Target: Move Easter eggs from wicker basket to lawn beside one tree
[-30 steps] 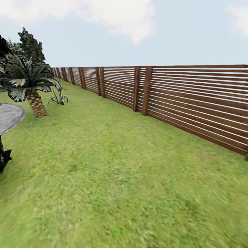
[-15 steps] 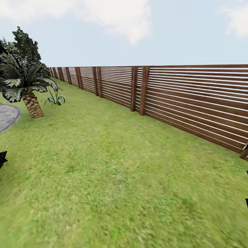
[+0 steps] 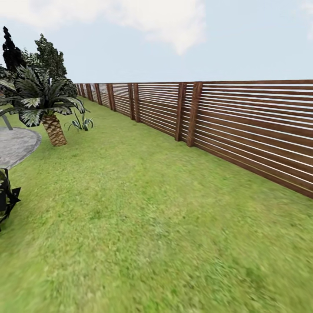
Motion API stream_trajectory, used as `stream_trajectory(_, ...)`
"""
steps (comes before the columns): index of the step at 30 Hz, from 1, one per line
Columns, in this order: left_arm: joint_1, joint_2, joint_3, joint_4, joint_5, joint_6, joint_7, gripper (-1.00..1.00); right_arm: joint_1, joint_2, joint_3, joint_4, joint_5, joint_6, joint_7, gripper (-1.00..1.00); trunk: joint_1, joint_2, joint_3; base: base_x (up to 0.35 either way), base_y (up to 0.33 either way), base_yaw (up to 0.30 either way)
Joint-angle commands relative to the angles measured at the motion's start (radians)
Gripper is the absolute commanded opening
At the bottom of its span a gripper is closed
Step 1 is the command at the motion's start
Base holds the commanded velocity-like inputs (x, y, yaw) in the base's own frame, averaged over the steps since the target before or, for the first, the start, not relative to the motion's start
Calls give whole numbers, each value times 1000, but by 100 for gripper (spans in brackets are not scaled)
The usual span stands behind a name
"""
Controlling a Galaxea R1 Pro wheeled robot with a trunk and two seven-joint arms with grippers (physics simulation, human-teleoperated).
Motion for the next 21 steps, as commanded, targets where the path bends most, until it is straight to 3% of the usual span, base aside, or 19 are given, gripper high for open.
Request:
stream_trajectory(1, -1, 1, 8, 1, -4, 2, 4, 100, -1, 0, 2, 2, 4, -4, 0, 100, 1, 0, -1, 315, 0, 3)
stream_trajectory(14, 3, 1, 8, 0, -4, 1, 5, 100, -1, 1, 2, 3, 0, -5, 0, 100, 1, 0, -1, 315, 0, 4)
stream_trajectory(21, 3, 1, 8, 1, -4, 1, 5, 100, -1, 1, 2, 3, 2, -5, 0, 100, 1, 0, -1, 315, 0, 253)
